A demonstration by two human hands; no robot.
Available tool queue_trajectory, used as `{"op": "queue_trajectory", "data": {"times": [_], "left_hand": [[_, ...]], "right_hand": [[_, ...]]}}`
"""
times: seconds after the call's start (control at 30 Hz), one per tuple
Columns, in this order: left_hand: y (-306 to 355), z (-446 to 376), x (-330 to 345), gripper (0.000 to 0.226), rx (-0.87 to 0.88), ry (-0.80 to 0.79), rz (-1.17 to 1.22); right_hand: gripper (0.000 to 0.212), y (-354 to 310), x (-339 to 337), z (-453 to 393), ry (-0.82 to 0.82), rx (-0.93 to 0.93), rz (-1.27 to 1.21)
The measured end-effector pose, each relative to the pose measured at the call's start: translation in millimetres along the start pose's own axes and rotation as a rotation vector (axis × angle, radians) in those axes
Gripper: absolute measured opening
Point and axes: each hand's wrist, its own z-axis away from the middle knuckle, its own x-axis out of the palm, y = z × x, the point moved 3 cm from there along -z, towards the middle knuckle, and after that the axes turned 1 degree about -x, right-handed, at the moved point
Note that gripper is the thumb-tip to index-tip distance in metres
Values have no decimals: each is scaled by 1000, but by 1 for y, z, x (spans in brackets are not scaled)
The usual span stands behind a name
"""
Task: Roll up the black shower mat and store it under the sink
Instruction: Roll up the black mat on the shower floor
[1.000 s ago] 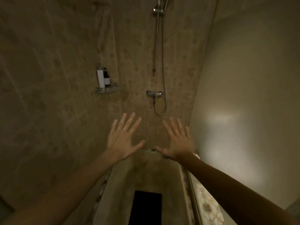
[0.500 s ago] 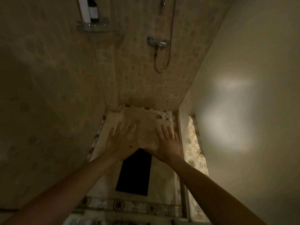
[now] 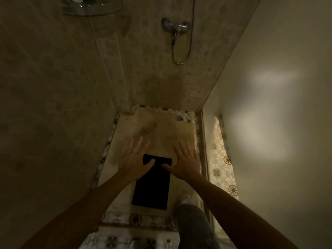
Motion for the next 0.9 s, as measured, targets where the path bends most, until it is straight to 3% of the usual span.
{"op": "queue_trajectory", "data": {"times": [0.2, 0.6, 0.9], "left_hand": [[22, -77, 11, 84, -69, 50, 6], [116, -217, 29, 80, -274, -87, 22], [136, -296, 30, 79, -421, -159, 112]], "right_hand": [[103, 39, -17, -92, -54, -65, -23], [111, 198, -80, -234, -135, -113, 81], [109, 232, -92, -319, -197, -161, 117]]}}
